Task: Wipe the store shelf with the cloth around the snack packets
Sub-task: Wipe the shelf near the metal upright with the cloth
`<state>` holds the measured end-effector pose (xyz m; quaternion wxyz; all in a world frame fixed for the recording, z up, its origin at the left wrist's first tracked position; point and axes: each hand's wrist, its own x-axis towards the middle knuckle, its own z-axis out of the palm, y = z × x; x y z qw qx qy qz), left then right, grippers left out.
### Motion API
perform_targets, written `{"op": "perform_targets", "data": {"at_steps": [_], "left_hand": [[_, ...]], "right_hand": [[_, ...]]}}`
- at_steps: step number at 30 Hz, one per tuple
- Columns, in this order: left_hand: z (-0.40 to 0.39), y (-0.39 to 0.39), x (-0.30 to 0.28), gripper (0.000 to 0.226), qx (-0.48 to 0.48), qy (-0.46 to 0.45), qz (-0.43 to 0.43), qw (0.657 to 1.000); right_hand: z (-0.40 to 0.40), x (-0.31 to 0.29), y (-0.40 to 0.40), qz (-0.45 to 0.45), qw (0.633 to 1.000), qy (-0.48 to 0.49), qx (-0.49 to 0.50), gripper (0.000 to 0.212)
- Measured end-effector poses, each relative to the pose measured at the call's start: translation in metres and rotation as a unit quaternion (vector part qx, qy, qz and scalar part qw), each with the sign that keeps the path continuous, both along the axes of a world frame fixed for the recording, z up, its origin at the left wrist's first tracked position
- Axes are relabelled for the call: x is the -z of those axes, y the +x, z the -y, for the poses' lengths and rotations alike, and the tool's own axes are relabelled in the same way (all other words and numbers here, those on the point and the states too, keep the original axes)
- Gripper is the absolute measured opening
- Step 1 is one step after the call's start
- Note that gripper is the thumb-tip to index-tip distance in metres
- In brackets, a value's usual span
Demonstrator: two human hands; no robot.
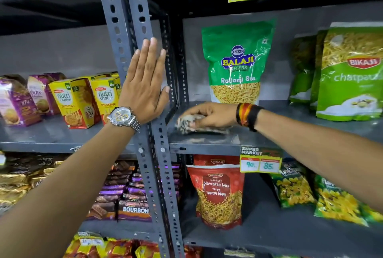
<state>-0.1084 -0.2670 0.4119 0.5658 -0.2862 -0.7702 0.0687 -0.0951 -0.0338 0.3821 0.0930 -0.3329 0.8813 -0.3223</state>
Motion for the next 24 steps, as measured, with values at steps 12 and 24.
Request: {"op": "perform_targets", "data": {"at_steps": [12, 24], "left_hand": [[-0.02, 0.014, 0.043, 0.074, -0.009, 0.051, 0.053, 0.997], [-0.022, 0.013, 0.046, 0.072, -0.011, 0.067, 0.05, 0.996]], "right_hand": [[-0.021, 0.03, 0.036, -0.007, 1.0, -0.003, -0.005, 0.036], [-0.018, -0.003, 0.025, -0.132, 0.989, -0.015, 0.067, 0.034]]}}
